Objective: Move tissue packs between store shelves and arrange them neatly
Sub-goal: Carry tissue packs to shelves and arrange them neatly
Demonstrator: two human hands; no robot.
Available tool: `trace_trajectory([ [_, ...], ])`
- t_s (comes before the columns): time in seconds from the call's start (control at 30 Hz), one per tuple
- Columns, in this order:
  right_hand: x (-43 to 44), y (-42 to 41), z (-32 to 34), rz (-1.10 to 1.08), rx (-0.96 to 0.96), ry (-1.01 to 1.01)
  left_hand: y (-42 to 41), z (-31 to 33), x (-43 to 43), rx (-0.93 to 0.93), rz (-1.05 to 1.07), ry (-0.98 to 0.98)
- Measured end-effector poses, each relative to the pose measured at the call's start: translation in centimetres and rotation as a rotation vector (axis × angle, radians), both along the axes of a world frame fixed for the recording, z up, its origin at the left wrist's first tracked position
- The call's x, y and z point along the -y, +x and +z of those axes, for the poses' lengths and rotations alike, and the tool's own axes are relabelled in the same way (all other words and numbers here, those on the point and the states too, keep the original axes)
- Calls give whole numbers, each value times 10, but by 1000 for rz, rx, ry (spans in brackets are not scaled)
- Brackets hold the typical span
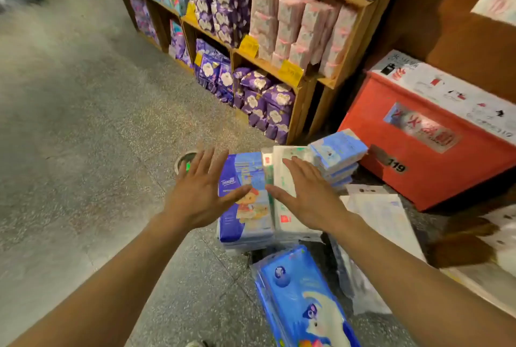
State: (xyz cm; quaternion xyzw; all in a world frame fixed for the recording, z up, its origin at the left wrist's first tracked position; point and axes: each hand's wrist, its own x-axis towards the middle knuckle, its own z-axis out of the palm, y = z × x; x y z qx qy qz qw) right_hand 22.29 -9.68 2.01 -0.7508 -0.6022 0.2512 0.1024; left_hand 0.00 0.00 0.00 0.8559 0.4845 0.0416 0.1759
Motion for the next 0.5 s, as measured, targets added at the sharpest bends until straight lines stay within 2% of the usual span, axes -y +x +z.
trace_trajectory([
  [0.17,-39,-19,-140,-80,-77,27,-13,-136,-31,-5,61,-82],
  [0.27,-54,-26,-213,-129,-120,-42,-13,-200,-38,43,115,-171],
  [0.37,-68,-28,-266,-267,-196,-55,-9,-257,-43,217,194,-274],
  [0.5,-87,-34,-294,-467,-352,49,-1,-302,-44,539,426,-557],
])
